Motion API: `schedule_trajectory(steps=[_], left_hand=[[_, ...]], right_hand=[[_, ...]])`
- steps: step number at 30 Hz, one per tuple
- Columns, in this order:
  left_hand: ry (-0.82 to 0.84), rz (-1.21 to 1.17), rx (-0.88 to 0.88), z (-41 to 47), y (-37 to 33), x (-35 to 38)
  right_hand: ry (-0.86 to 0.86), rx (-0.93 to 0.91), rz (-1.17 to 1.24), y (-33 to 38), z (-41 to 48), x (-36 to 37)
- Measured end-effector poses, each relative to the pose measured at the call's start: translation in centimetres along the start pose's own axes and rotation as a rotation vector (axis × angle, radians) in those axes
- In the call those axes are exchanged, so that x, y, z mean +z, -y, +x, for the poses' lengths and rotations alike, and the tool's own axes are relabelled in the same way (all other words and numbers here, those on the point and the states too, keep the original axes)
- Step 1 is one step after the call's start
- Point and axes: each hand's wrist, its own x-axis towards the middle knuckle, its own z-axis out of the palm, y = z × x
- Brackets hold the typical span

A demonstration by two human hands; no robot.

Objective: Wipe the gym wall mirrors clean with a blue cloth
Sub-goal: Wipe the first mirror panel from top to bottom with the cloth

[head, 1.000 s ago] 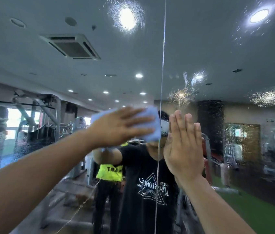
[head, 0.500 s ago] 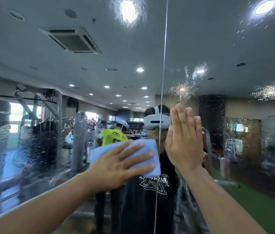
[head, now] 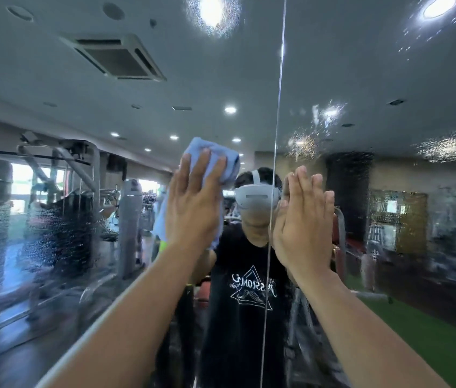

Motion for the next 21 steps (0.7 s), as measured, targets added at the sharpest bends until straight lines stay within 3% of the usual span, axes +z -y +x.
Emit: schedule_trajectory(steps=[4, 9, 12, 14, 16, 21], left_hand=[[0.044, 0.017, 0.151, -6.5, -0.3, 0.7], [0.095, 0.092, 0.297, -12.7, 6.8, -1.4], [0.163, 0.125, 0.121, -10.4, 12.0, -3.5], [0.115, 0.081, -0.140, -6.5, 13.7, -4.4], [0.033, 0.024, -0.289, -2.0, 13.4, -4.4], [-0.014, 0.005, -0.079, 0.8, 8.6, -2.3]], right_hand=[[-0.013, 0.000, 0.045, 1.9, -0.9, 0.7], [-0.024, -0.040, 0.061, 4.7, -2.5, 2.2], [-0.018, -0.089, 0.037, 6.2, -2.8, 2.9], [-0.004, -0.103, 0.030, 7.3, -2.5, 3.3], [-0.001, -0.112, 0.032, 8.3, -2.1, 3.5], [-0.012, -0.027, 0.075, 10.3, -1.3, 4.8]])
